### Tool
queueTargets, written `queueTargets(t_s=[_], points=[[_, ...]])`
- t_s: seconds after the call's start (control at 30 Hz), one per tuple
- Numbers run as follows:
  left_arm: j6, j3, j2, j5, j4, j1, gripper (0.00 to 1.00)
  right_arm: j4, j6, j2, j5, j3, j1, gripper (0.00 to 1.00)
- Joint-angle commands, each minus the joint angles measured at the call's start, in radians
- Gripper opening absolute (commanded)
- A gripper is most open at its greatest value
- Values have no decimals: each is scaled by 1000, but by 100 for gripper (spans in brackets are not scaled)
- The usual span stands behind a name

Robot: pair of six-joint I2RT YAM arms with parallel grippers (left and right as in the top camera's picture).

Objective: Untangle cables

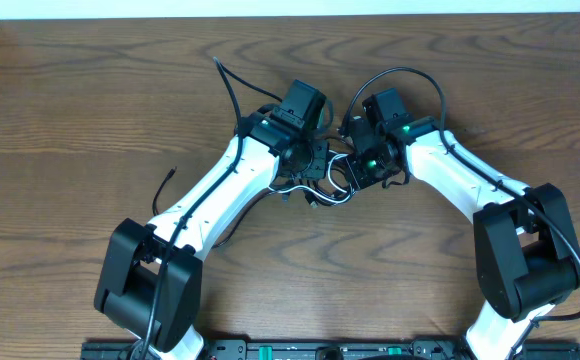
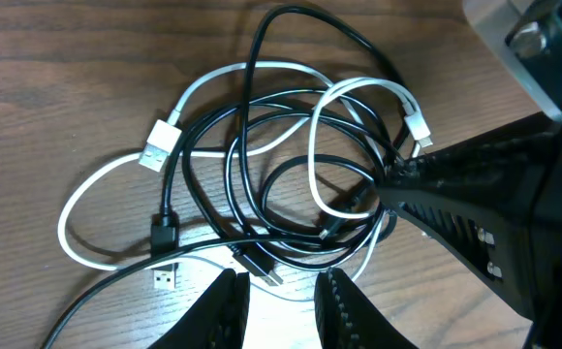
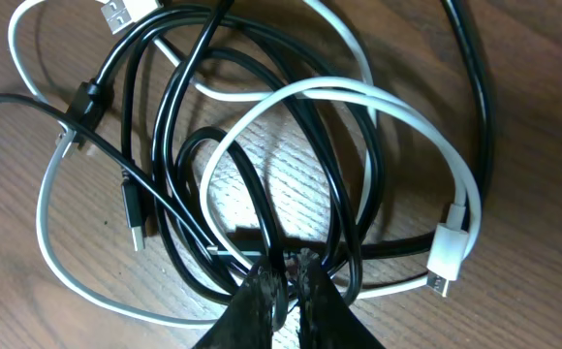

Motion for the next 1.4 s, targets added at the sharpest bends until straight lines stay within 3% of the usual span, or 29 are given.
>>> queueTargets(t_s=[0.0, 0.3, 0.5, 0.8, 0.97, 1.17, 1.27, 1.37], points=[[-2, -14, 13, -65, -10, 3, 28, -5, 6, 8, -19, 3, 10, 8], [-2, -14, 13, -73, -28, 21, 28, -3, 6, 9, -47, -16, 8, 21], [-2, -14, 13, -63, -63, 81, 28, 11, 5, 10, -110, -22, 8, 22], [10, -14, 13, 73, -105, 177, 29, 21, -9, 71, -240, -22, -34, 22], [64, -14, 13, 165, -105, 194, 30, 23, -89, 118, -449, -22, -99, 18], [100, -14, 13, 217, -107, 194, 32, 23, -96, 118, -533, -22, -179, 18], [104, -14, 13, 256, -103, 194, 35, 24, -119, 118, -610, -22, -206, 6], [107, -14, 13, 303, -92, 193, 38, 24, -152, 118, -684, -22, -215, 3]])
